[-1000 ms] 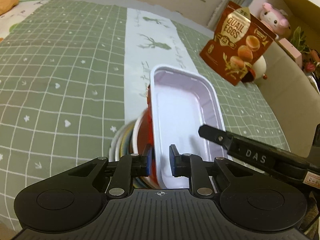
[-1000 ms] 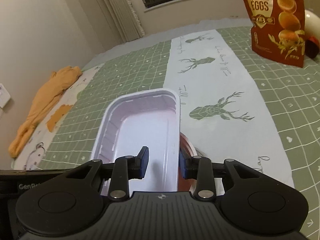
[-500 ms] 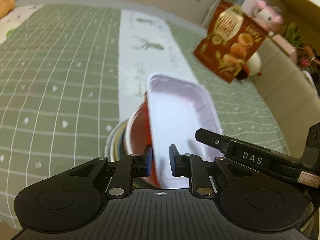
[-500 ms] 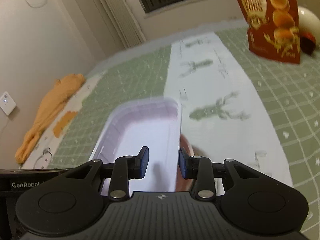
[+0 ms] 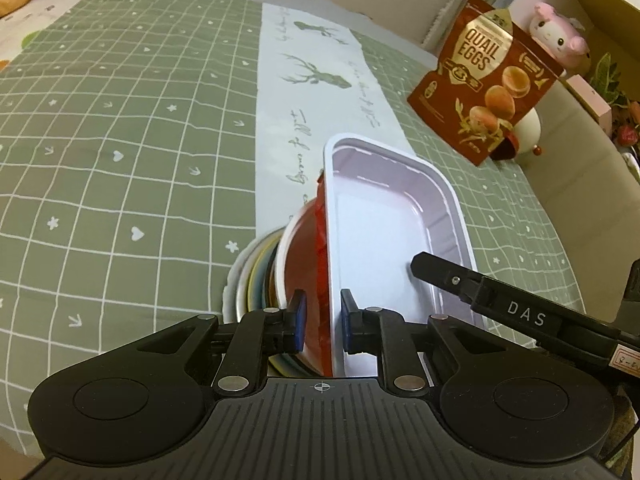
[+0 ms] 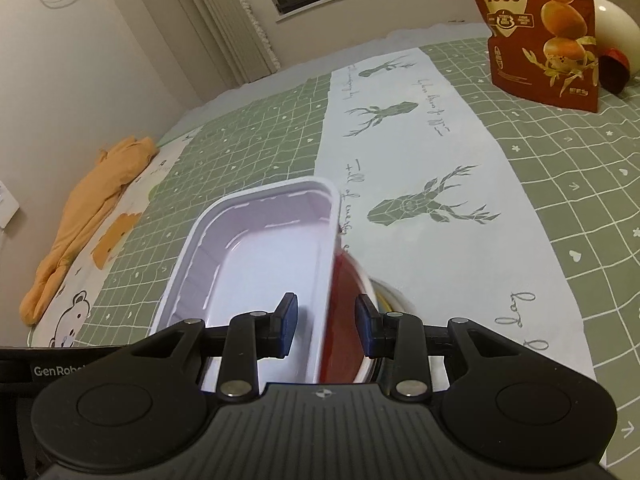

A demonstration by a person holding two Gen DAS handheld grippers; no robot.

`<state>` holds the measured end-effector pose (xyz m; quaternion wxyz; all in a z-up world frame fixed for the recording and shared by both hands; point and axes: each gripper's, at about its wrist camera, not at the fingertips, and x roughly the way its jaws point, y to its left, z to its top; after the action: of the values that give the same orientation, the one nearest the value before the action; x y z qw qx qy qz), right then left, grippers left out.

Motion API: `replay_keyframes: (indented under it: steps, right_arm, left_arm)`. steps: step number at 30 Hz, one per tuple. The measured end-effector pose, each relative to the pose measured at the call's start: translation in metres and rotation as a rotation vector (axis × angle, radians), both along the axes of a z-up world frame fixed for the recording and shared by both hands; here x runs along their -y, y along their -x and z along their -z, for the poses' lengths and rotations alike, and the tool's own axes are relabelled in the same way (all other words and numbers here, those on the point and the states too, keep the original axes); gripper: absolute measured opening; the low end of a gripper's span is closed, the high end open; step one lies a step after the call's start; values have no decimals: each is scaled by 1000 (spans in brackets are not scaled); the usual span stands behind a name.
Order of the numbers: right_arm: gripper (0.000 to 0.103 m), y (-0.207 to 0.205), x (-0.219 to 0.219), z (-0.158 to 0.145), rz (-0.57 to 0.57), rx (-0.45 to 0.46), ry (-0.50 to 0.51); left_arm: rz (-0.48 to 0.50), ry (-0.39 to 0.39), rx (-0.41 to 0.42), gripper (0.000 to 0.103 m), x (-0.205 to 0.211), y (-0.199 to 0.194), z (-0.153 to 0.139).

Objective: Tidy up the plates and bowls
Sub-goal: 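Carry the tray with the left gripper and lower it onto the bowl stack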

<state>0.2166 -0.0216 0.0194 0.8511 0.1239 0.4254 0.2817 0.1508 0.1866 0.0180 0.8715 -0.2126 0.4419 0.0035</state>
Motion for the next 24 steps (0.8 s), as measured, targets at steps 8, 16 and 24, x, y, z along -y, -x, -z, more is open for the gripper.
replay_keyframes:
  steps: [8,16,24]
  right_arm:
    - [32,-17,-16,-2,-20,13,4]
    - [31,-41,-34,2,-50,4,3]
    - [31,-39,-35,3,-58,9,14]
  left_arm:
    - [3,-21,7,19,-6,-20,-2]
    - [-9,-24,9,18,-18,-40,2]
    - [-11,-18,8,19,-18,-37,2]
